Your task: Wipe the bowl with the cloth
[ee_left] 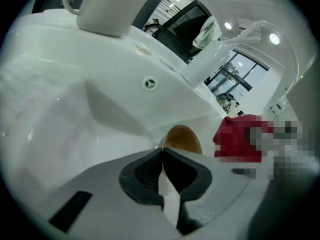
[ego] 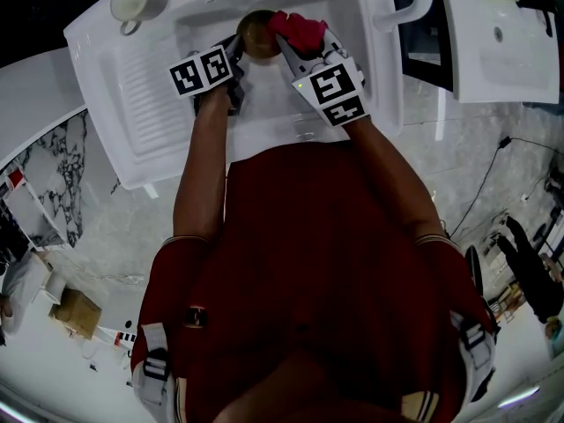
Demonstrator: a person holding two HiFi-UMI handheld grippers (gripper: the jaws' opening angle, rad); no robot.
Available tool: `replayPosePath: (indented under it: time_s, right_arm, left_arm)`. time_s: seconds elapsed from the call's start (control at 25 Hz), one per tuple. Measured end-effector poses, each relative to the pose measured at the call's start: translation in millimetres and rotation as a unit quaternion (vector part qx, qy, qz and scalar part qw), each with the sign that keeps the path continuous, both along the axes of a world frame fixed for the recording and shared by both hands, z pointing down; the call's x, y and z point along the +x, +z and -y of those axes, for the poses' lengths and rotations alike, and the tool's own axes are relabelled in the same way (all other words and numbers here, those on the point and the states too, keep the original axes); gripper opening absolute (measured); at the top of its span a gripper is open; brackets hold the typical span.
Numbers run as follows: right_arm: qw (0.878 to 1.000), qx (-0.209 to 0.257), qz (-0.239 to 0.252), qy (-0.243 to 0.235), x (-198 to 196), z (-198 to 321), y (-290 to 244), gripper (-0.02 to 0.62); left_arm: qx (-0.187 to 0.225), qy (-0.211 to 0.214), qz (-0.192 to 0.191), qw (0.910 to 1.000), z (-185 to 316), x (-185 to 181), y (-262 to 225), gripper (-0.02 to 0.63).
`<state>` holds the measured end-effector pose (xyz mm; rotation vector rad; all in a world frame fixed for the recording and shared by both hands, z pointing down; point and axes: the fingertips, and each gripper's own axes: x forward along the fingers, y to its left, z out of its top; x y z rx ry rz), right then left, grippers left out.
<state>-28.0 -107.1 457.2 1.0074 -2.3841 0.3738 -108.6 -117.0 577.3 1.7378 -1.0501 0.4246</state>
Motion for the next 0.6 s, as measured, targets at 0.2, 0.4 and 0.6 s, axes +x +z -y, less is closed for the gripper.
replayPosePath:
  time_s: [0.2, 0.4, 0.6]
  right_arm:
    - [1.000, -0.002, -0.003, 0.003, 4.5, -1.2, 1.7, 0.028]
    - [1.000, -0.004, -0.006, 0.007, 9.1, -0.9, 3.7, 0.028]
    - [1.000, -0.006, -0.007, 0.009, 9.3, -0.4, 4.3, 0.028]
  left_arm:
    - [-0.018, -0.008, -0.003, 0.9998, -0.4, -0.5, 11.7, 0.015]
    - [-0.034, -0.018, -0.010, 0.9992, 0.4, 0.1, 20.5, 0.015]
    - [-0.045, -0.025, -0.011, 0.9986, 2.2, -2.5, 26.6, 0.017]
